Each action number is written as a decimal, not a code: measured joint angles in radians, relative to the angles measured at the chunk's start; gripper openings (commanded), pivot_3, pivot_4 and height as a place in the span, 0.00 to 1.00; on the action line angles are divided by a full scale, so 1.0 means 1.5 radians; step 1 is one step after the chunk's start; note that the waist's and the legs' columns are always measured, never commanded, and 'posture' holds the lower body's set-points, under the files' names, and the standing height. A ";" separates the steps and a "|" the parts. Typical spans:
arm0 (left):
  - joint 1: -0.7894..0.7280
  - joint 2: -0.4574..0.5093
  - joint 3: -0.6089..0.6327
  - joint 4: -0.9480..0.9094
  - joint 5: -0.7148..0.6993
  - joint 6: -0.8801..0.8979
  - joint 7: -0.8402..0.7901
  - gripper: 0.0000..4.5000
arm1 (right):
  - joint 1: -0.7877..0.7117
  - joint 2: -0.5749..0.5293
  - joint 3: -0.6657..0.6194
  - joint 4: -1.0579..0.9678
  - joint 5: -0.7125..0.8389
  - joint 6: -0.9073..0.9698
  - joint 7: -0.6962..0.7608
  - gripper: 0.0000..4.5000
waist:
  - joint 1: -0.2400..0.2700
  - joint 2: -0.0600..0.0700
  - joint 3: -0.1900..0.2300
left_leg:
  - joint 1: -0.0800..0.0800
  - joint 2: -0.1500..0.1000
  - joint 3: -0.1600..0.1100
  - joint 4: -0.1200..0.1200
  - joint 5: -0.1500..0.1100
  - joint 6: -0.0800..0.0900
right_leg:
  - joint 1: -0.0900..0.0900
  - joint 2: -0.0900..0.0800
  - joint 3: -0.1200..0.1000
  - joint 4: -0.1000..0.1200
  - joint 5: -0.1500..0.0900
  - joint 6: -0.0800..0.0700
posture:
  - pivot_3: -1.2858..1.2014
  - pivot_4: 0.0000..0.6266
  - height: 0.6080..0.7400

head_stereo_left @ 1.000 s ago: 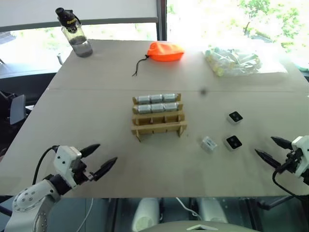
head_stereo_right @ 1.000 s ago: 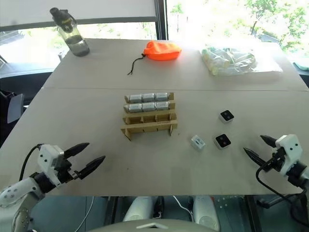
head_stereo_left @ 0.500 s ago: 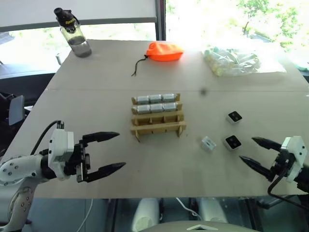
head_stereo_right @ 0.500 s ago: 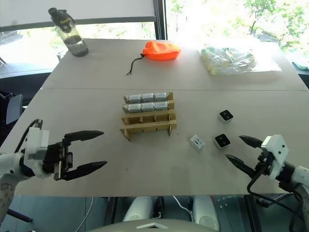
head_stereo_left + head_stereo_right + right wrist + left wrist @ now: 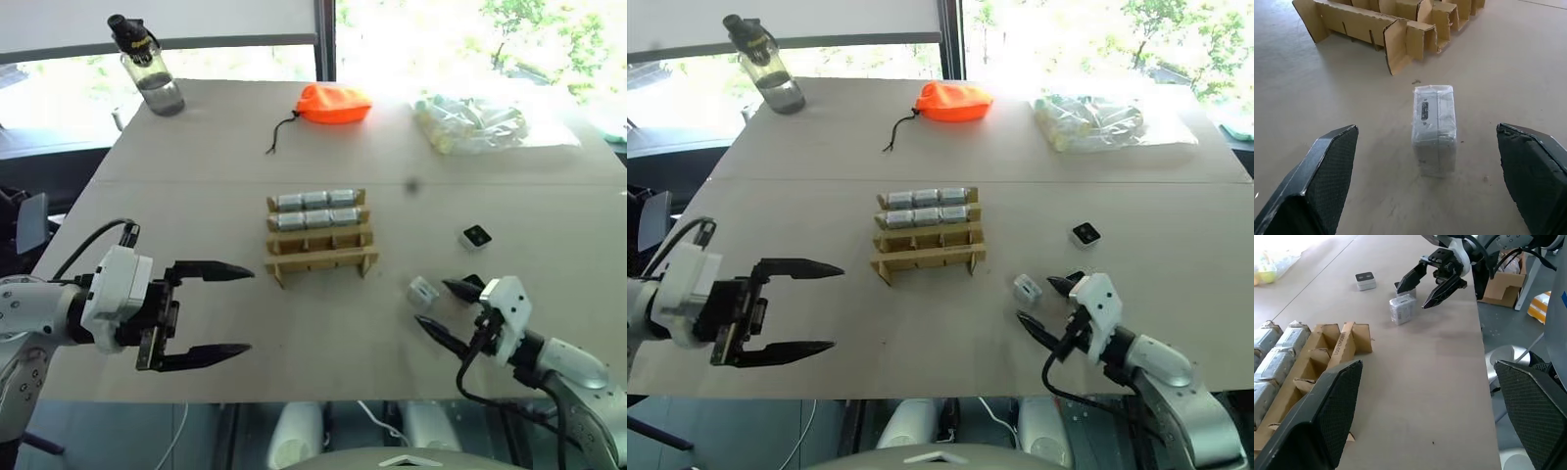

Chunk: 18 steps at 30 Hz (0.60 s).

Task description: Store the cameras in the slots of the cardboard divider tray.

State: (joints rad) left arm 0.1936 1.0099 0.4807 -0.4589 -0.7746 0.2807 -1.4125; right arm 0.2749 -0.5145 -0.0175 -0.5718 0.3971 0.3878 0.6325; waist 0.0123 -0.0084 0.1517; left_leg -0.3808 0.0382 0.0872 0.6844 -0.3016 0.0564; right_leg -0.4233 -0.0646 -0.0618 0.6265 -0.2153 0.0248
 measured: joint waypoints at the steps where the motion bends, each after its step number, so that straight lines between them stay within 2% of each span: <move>1: 0.001 0.000 0.000 0.000 0.003 0.000 0.000 1.00 | -0.002 0.007 0.004 0.000 -0.003 0.003 -0.010 0.99 | 0.000 0.000 0.000 | 0.000 0.000 0.000 0.000 0.000 0.000 | 0.000 0.000 0.000 0.000 0.000 0.000 | 0.52 0.24 1.00; 4: 0.005 -0.004 0.000 0.000 0.004 0.000 0.002 1.00 | -0.012 0.007 0.013 0.000 -0.010 0.013 -0.023 0.99 | 0.000 0.000 0.000 | 0.000 0.000 0.000 0.000 0.000 0.000 | 0.000 0.000 0.000 0.000 0.000 0.000 | 0.52 0.24 1.00; 7: 0.015 -0.012 0.002 -0.002 0.005 0.000 0.002 1.00 | -0.013 0.009 0.016 0.000 -0.012 0.020 -0.033 0.82 | 0.000 0.000 0.000 | 0.000 0.000 0.000 0.000 0.000 0.000 | 0.000 0.000 0.000 0.000 0.000 0.000 | 0.52 0.24 1.00; 13: 0.028 -0.013 0.021 -0.002 0.015 -0.002 0.000 1.00 | -0.019 0.010 0.021 0.000 -0.011 0.030 -0.036 0.19 | 0.000 0.000 0.000 | 0.000 0.000 0.000 0.000 0.000 0.000 | 0.000 0.000 0.000 0.000 0.000 0.000 | 0.52 0.24 1.00; 14: 0.032 -0.013 0.022 -0.001 0.017 -0.002 -0.001 1.00 | -0.021 0.010 0.022 0.000 -0.011 0.031 -0.035 0.14 | 0.000 0.000 0.000 | 0.000 0.000 0.000 0.000 0.000 0.000 | 0.000 0.000 0.000 0.000 0.000 0.000 | 0.52 0.24 1.00; 18: 0.039 -0.015 0.036 -0.001 0.018 -0.002 -0.003 1.00 | -0.034 0.009 0.033 0.000 -0.013 0.031 -0.034 0.14 | 0.000 0.000 0.000 | 0.000 0.000 0.000 0.000 0.000 0.000 | 0.000 0.000 0.000 0.000 0.000 0.000 | 0.52 0.24 1.00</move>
State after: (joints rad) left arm 0.2528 0.9877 0.5350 -0.4606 -0.7483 0.2777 -1.4170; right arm 0.2236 -0.5004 0.0323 -0.5716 0.3774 0.4339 0.5819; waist 0.0123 -0.0083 0.1519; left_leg -0.3806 0.0383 0.0870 0.6844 -0.3014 0.0561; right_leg -0.4233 -0.0641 -0.0619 0.6266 -0.2154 0.0249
